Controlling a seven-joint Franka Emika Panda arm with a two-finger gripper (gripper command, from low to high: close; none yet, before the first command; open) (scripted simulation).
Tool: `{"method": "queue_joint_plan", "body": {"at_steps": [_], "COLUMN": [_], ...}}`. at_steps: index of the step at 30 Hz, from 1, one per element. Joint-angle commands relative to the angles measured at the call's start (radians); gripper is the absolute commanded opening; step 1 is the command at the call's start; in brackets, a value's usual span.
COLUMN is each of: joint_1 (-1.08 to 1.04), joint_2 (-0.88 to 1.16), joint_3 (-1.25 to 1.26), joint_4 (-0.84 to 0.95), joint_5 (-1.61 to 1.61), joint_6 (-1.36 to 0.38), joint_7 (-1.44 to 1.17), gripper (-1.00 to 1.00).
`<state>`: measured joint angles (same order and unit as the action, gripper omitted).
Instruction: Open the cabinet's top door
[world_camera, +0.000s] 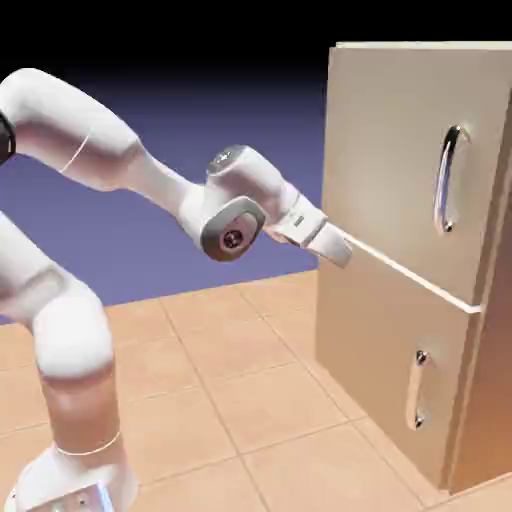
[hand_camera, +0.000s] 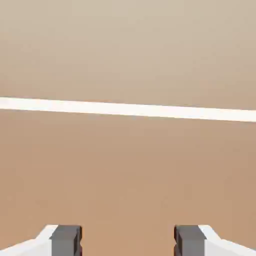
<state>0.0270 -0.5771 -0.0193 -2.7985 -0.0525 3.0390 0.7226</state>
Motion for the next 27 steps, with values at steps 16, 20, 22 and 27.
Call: {"method": "queue_joint_plan", "body": {"at_steps": [16,20,22,27], "joint_1": [0.199,0.248,0.273,0.335], "joint_2": [-0.095,-0.118,-0.130,-0.160], "joint_3": [-0.256,-0.319,-0.351,-0.431], "joint_4": [0.152,0.190,0.209,0.257], "joint_5": [-0.696,-0.870,-0.957,-1.174], "joint_6": [0.027,0.034,0.037,0.046], "joint_7": [-0.244,-0.306,-0.336,-0.413], "gripper": [0.00,0.00,0.00,0.00]}}
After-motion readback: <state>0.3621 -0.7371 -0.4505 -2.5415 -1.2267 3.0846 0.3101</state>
